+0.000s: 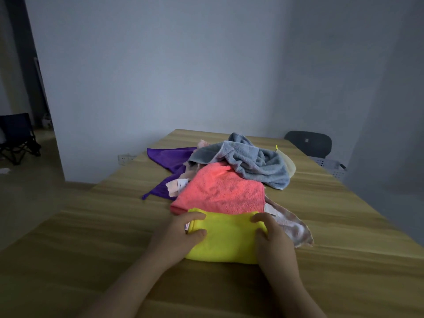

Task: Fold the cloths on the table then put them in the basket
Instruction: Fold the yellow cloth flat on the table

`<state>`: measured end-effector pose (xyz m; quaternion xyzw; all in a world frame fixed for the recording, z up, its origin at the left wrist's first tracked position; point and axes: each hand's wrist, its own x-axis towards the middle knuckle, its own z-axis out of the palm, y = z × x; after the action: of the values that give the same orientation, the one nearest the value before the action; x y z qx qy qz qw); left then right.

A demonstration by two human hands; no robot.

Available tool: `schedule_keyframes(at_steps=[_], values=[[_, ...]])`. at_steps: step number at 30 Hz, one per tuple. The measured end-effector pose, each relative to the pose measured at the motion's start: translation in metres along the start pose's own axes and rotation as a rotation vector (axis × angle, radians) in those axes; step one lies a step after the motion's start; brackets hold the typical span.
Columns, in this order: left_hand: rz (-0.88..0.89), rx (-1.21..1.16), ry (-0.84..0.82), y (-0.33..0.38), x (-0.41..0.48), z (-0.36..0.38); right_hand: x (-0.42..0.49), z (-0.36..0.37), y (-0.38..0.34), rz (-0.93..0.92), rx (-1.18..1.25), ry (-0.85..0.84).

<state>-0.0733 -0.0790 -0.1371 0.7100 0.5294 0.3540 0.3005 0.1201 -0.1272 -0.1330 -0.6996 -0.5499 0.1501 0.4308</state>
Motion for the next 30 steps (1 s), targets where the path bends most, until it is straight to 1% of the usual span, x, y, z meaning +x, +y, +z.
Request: schedule_keyframes(at_steps=[1, 3, 5, 6, 7, 8, 9, 10, 11, 12, 13, 14, 16, 18, 22, 24, 26, 27, 28, 29, 30], values=[[-0.037, 0.047, 0.015, 0.004, -0.001, 0.001, -0.003, 0.0, -0.003, 0.02, -0.079, -0.008], [-0.1, 0.187, 0.045, 0.014, -0.004, 0.002, -0.007, 0.001, -0.007, -0.007, -0.36, 0.003], [-0.087, 0.417, 0.082, 0.016, -0.005, 0.006, -0.011, 0.001, -0.012, -0.06, -0.595, 0.051], [-0.05, 0.521, 0.106, 0.015, -0.006, 0.008, -0.013, 0.0, -0.015, -0.134, -0.654, 0.09], [-0.004, 0.585, 0.123, 0.013, -0.006, 0.01, -0.013, 0.0, -0.016, -0.245, -0.662, 0.14], [0.053, 0.609, 0.118, 0.01, -0.006, 0.012, -0.013, 0.001, -0.015, -0.377, -0.636, 0.193], [0.105, 0.608, 0.082, 0.006, -0.006, 0.012, -0.014, 0.002, -0.014, -0.491, -0.649, 0.174], [0.134, 0.587, 0.03, 0.003, -0.005, 0.011, -0.014, 0.004, -0.014, -0.524, -0.672, 0.031], [0.121, 0.553, -0.021, 0.001, -0.004, 0.01, -0.013, 0.008, -0.011, -0.504, -0.649, -0.134], [0.079, 0.515, -0.061, 0.0, -0.004, 0.009, -0.01, 0.01, -0.006, -0.435, -0.616, -0.293], [0.033, 0.482, -0.085, -0.002, -0.002, 0.007, -0.007, 0.011, -0.001, -0.377, -0.613, -0.398], [-0.006, 0.472, -0.103, -0.002, -0.001, 0.007, -0.004, 0.012, 0.002, -0.35, -0.616, -0.448], [-0.055, 0.496, -0.126, -0.002, 0.003, 0.005, -0.001, 0.012, 0.003, -0.359, -0.613, -0.482], [-0.073, 0.49, -0.129, -0.002, 0.006, 0.004, -0.001, 0.011, 0.002, -0.386, -0.609, -0.452], [-0.075, 0.421, -0.123, -0.001, 0.007, 0.0, -0.008, 0.011, -0.001, -0.514, -0.569, -0.273], [-0.066, 0.411, -0.116, -0.003, 0.003, -0.002, -0.012, 0.008, -0.005, -0.632, -0.651, -0.223], [-0.05, 0.37, -0.114, -0.008, -0.003, -0.007, -0.014, 0.005, -0.01, -0.771, -0.656, -0.111], [-0.045, 0.307, -0.103, -0.008, -0.004, -0.008, -0.015, 0.004, -0.011, -0.83, -0.627, -0.056], [-0.054, 0.199, -0.066, -0.005, -0.001, -0.007, -0.015, 0.003, -0.012, -0.838, -0.608, -0.043], [-0.122, 0.024, -0.029, 0.0, 0.006, -0.007, -0.015, 0.003, -0.015, -0.795, -0.581, -0.047], [-0.218, -0.191, 0.027, 0.005, 0.019, -0.008, -0.014, 0.0, -0.019, -0.709, -0.529, -0.055]])
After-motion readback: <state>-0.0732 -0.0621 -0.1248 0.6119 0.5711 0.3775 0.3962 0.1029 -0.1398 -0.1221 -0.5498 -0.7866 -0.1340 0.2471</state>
